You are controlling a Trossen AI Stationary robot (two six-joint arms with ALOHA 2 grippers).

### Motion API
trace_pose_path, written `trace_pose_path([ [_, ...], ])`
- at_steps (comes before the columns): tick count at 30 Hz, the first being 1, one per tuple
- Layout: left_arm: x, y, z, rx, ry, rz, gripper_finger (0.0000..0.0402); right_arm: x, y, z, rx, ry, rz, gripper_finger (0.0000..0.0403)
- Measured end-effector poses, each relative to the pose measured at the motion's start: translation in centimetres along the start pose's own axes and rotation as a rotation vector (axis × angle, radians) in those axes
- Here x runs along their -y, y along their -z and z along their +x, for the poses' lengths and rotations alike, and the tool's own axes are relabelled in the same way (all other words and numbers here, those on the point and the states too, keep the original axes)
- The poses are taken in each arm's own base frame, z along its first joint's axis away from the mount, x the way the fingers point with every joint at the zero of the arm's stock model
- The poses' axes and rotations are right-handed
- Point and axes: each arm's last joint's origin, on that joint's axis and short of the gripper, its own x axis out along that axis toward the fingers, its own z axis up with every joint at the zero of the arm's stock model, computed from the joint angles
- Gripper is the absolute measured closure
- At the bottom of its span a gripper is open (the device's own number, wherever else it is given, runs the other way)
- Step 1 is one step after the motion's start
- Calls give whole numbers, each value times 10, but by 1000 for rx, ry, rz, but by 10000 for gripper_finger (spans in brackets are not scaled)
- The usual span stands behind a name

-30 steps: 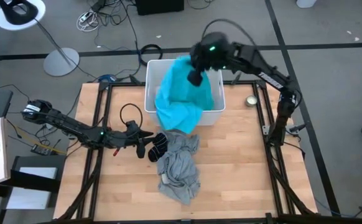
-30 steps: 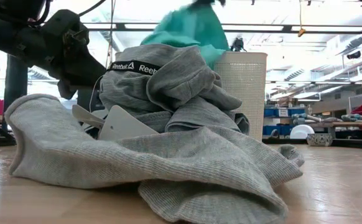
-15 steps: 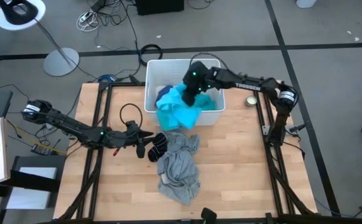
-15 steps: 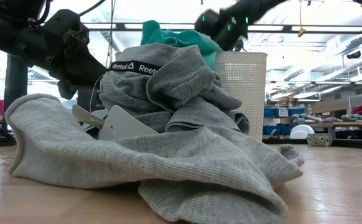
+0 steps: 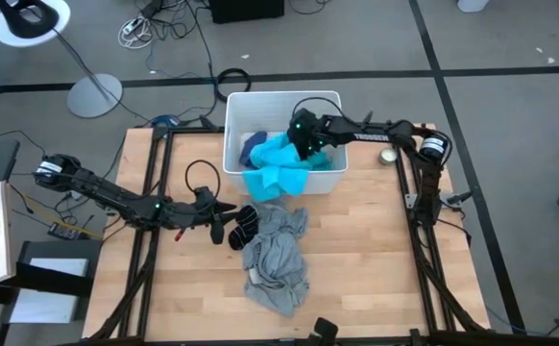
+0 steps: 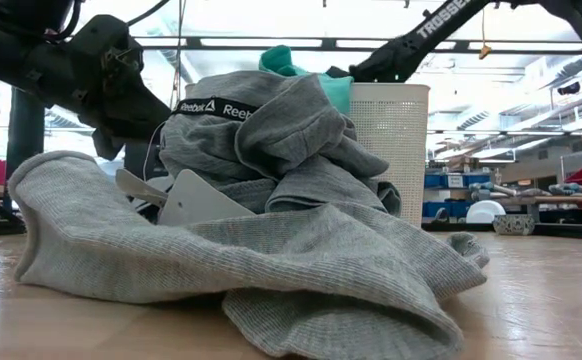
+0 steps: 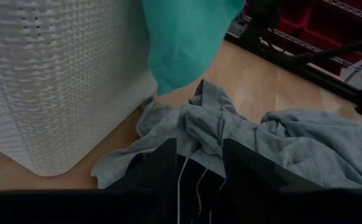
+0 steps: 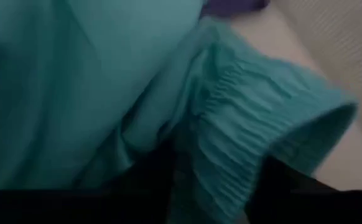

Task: Sort clothes
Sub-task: Put the blue short into the white bin

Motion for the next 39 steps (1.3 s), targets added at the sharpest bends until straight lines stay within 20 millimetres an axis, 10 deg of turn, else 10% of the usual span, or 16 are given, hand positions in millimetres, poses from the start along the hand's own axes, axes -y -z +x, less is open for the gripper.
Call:
trace_pose_path([
  [9, 0, 0, 0, -2, -1, -1, 266, -4, -35, -86, 201, 20, -21, 154],
  [19, -1, 2, 0, -18, -12, 5, 266, -42, -38, -174, 413, -213, -161, 160],
  [28, -1, 2, 0, -19, -13, 4, 266, -119, -21, -142, 333, -212, -453, 174],
  [35, -1, 2, 0, -16, -11, -20, 266, -139, -20, -113, 314, -112, -506, 184],
  [39, -1, 2, 0, -16, -11, -21, 266, -140, -24, -113, 354, -62, -513, 270],
])
